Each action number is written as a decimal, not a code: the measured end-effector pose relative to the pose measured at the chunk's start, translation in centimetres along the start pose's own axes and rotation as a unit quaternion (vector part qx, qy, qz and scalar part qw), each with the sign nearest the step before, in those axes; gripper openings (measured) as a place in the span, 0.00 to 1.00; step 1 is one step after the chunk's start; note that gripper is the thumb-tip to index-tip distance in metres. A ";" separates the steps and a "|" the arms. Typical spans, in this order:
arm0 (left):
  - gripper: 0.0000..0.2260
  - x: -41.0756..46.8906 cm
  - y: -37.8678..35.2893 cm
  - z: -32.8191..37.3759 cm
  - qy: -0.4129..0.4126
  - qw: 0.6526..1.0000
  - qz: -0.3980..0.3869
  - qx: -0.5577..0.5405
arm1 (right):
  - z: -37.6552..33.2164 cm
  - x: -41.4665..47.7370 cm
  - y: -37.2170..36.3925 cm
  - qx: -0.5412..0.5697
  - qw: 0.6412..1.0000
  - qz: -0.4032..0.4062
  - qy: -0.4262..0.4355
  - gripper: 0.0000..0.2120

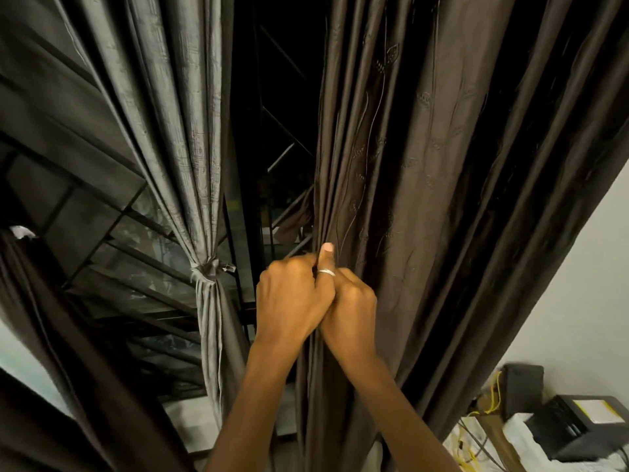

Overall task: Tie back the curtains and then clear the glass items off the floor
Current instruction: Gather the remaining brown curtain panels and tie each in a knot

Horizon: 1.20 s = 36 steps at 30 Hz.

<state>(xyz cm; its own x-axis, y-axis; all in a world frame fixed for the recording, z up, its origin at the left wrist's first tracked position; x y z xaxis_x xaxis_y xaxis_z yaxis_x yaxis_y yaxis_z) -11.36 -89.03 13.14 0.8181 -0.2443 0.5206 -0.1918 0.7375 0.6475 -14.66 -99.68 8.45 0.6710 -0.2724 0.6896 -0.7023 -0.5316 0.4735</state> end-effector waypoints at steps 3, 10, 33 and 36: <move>0.27 0.1 0.0 0.3 0.029 0.999 0.009 0.027 | -0.4 -0.2 0.1 -0.033 0.999 0.012 0.019 0.02; 0.20 0.0 -0.3 -0.1 0.061 0.997 0.033 0.045 | 0.2 0.5 0.6 0.044 0.998 -0.034 0.025 0.07; 0.26 3.4 0.1 -4.7 0.056 0.997 0.056 0.007 | 13.1 4.8 14.8 -0.035 0.976 0.135 -0.169 0.09; 0.26 3.4 -0.6 -4.6 0.058 0.996 0.063 0.010 | 12.0 4.2 13.8 -0.050 0.978 0.144 -0.142 0.08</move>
<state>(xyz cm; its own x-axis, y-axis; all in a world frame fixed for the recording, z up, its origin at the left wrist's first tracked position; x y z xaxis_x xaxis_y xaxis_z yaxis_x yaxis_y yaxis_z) -5.93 -87.38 12.00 0.8436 -0.0763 0.5315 -0.3059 0.7451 0.5926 -18.73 -117.76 11.29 0.4719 -0.6184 0.6284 -0.8816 -0.3239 0.3433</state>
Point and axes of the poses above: each hand's wrist, its own x-axis towards the middle knuckle, its own y-axis out of the back of the hand, z = x × y, the point moved 10 cm from there along x, towards the middle knuckle, and after that the axes turned 5 degrees about -z, right-handed, at the moved point
